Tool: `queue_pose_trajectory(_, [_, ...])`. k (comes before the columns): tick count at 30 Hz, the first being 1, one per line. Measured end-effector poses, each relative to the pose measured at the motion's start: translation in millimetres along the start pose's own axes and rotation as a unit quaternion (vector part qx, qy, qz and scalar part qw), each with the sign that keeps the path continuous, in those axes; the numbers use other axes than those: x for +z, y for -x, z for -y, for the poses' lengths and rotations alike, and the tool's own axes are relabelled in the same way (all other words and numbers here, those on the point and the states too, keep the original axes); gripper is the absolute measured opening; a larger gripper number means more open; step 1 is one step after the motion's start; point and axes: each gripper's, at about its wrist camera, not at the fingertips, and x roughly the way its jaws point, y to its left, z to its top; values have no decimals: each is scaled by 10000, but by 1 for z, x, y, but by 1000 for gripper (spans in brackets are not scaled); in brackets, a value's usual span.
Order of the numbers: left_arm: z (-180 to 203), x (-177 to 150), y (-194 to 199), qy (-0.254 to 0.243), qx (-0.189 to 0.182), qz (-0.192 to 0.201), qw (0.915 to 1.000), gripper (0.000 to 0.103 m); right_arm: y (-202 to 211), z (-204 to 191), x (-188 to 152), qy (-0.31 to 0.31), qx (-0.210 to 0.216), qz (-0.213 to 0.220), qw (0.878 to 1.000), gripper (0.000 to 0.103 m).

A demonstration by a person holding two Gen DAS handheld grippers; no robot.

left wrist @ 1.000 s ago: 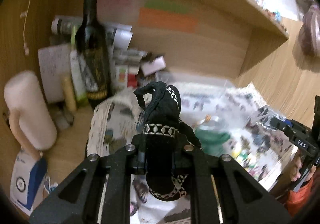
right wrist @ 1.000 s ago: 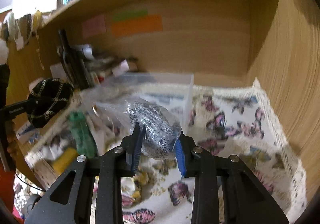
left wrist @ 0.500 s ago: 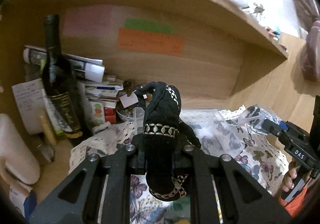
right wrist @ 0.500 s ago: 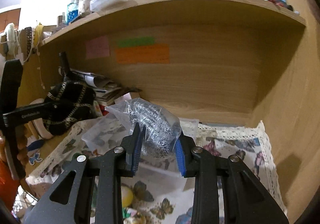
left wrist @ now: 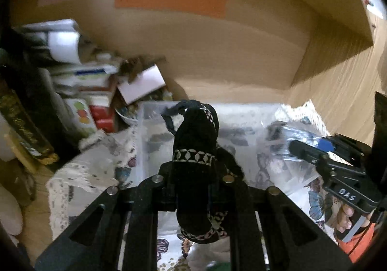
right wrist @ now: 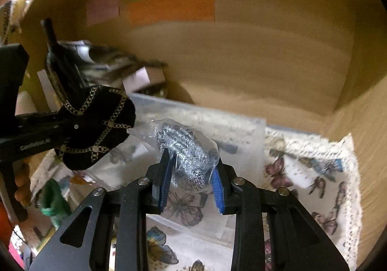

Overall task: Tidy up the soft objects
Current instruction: 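Lower the hat into the clear box with the left gripper while the right gripper drops the scrubber in, then grasp the green sock with the left gripper while the right gripper grasps the yellow felt ball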

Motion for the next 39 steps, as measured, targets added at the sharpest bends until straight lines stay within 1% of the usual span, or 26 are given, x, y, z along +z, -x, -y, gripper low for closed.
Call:
queue_pose_trajectory(5, [4,-2,-19,-57,-43,-273,9996,16,-22,3,-4,8,-15,-353,9994,29])
queue_pose_trajectory(6, [5,-3,-23,-52,-65,-325,9994,18,-24,3,-5,10,-22,-407,9992,29])
queue_pose_trajectory(8, [4,-4,-27,-26,-114,-427,9990,25,-27,2,-7,56,-62,-473,9988,31])
queue_pose_trajectory(9, [4,-5,-27,-28,-119,-455,9989,34,-27,2,-7,68,-68,-494,9987,32])
queue_pose_trajectory(10, [5,-5,-28,-31,-113,-481,9988,46,-25,2,-8,70,-75,-499,9987,37])
queue_pose_trajectory(11, [5,-5,-27,-19,-98,-481,9988,51,-23,2,-6,65,-75,-489,9988,46])
queue_pose_trajectory(12, [5,-5,-25,1,-75,-448,9990,59,-18,1,-6,64,-92,-416,9991,51])
queue_pose_trajectory(13, [6,-5,-20,11,-69,-391,9992,64,-16,1,-5,63,-124,-342,9993,56])
queue_pose_trajectory(14, [7,-5,-15,-1,-60,-323,9995,67,-10,1,-4,68,-163,-256,9995,57])
queue_pose_trajectory(16, [10,-3,-5,-61,-25,-216,9997,77,1,-1,-1,71,-165,-125,9998,57])
queue_pose_trajectory(17, [12,-2,3,-107,-8,-148,9998,79,8,-2,0,60,-145,-50,9999,58])
queue_pose_trajectory(18, [14,-2,9,-132,12,-92,9999,85,17,-3,1,53,-132,44,9999,59])
queue_pose_trajectory(19, [16,-2,15,-151,35,-25,9999,91,23,-4,2,52,-134,125,9998,62])
queue_pose_trajectory(20, [18,-3,23,-177,73,66,9998,94,31,-6,1,61,-152,229,9996,66])
queue_pose_trajectory(21, [20,-4,32,-212,123,168,9996,99,40,-8,1,78,-171,333,9993,68])
queue_pose_trajectory(22, [22,-4,38,-239,158,249,9993,101,47,-10,0,93,-174,426,9989,70])
queue_pose_trajectory(23, [25,-7,48,-274,183,376,9987,101,55,-12,-1,109,-164,512,9985,71])
queue_pose_trajectory(25, [28,-12,62,-331,186,509,9980,102,69,-17,-5,146,-109,645,9977,72])
queue_pose_trajectory(30, [34,-28,84,-437,186,622,9969,103,88,-28,-18,240,-1,781,9967,74])
queue_pose_trajectory(35, [35,-52,90,-492,224,569,9969,103,90,-37,-39,288,185,638,9974,74])
queue_pose_trajectory(39, [34,-73,82,-536,219,317,9978,103,80,-41,-57,266,311,359,9985,74])
